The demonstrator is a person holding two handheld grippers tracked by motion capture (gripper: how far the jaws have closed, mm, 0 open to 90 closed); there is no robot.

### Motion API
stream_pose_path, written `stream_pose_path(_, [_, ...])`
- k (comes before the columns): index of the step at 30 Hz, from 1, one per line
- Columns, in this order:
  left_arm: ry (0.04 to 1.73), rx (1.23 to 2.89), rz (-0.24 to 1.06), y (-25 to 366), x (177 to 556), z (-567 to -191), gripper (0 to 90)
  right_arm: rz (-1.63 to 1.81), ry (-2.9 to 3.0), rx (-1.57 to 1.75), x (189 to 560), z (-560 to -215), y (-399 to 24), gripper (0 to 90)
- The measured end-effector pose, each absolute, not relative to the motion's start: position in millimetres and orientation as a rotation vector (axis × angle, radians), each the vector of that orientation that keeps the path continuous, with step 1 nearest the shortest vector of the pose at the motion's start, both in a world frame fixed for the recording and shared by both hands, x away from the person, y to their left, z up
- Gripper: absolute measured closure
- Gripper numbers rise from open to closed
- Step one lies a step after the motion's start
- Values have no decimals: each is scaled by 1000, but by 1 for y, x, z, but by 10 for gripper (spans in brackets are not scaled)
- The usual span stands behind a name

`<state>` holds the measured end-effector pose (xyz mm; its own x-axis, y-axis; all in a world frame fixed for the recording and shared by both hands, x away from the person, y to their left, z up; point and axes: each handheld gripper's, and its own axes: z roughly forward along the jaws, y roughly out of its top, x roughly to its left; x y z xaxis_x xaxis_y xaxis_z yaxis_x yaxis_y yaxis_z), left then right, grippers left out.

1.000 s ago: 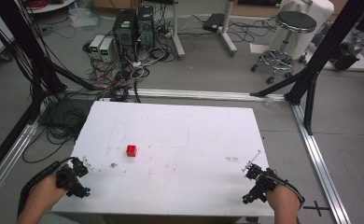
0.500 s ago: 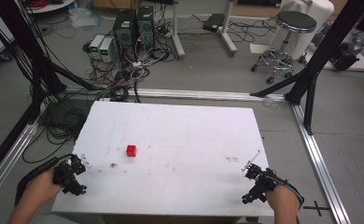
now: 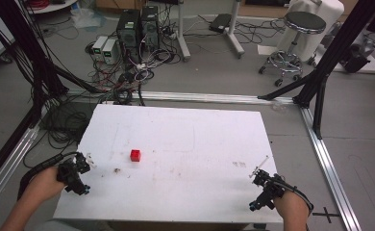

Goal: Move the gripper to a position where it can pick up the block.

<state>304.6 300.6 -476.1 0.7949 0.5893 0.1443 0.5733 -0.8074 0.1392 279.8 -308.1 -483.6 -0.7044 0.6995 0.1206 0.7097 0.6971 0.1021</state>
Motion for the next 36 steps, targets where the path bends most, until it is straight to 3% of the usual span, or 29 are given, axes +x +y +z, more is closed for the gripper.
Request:
stream_pose_path(9, [629, 2966, 257, 286, 329, -462, 231, -220, -2828, -1163, 280, -485, -308, 9])
stream_pose_path(36, [386, 3045, 248, 270, 398, -471, 231, -198, -2836, -1121, 283, -490, -298, 9])
